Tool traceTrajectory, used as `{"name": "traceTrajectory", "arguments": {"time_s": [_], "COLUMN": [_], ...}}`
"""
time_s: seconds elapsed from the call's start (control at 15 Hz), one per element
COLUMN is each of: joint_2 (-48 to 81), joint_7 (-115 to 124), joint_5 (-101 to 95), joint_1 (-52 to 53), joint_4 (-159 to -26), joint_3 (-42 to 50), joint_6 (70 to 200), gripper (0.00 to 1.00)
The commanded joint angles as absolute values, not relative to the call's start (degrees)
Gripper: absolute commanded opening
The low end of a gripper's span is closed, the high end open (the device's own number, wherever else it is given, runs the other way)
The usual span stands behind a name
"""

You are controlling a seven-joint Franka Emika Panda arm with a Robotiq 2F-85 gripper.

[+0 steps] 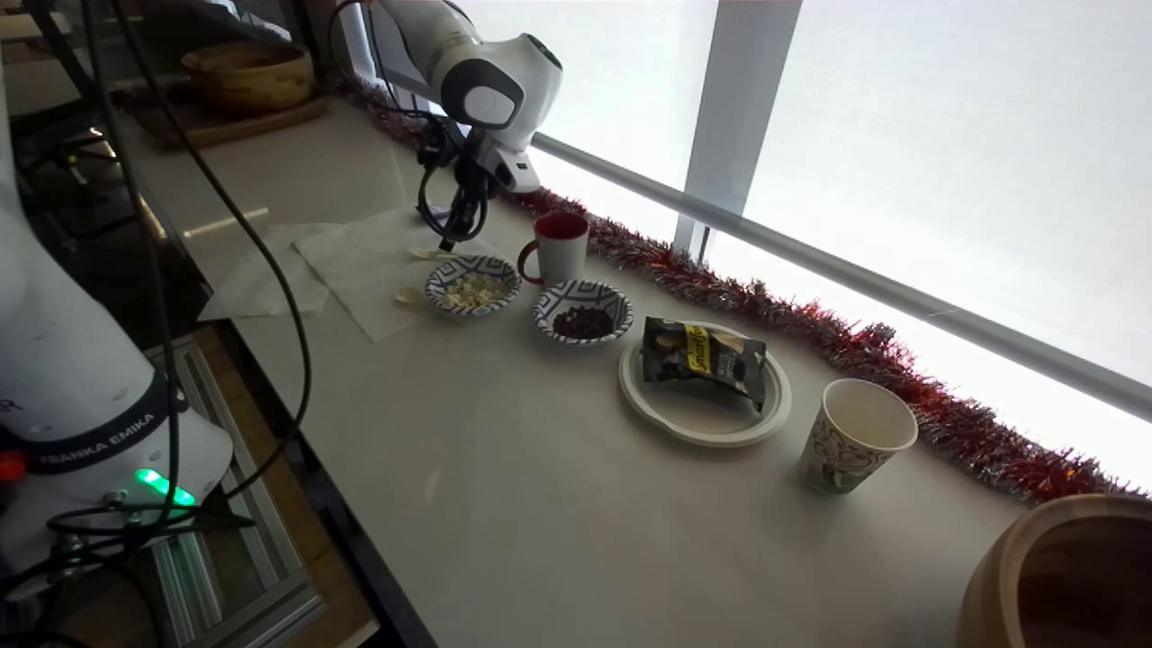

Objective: Use the white fork to place one object from the bowl on the left into the mug.

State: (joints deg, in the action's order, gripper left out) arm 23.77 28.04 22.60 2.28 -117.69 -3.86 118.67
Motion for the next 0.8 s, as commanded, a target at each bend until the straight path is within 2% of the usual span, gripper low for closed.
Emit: {"name": "traceTrajectory", "arguments": {"time_s": [0.0, 0.33, 0.4, 0.47, 0.53, 0.6, 0.73], "joint_2": [25.57, 26.81, 26.94, 27.0, 26.91, 26.56, 24.06], "joint_7": [29.26, 30.17, 30.27, 30.07, 30.13, 30.34, 31.03], "joint_5": [22.67, 22.01, 21.78, 21.85, 21.64, 21.35, 20.73], "joint_1": [3.73, 4.45, 4.64, 4.7, 4.92, 5.22, 6.24], "joint_4": [-115.84, -115.8, -115.85, -115.9, -116.04, -116.31, -117.94], "joint_3": [-2.81, -2.25, -2.1, -2.07, -1.95, -1.85, -2.07], "joint_6": [117.12, 117.38, 117.66, 117.72, 117.95, 118.03, 117.99], "gripper": [0.46, 0.44, 0.4, 0.24, 0.13, 0.06, 0.0]}}
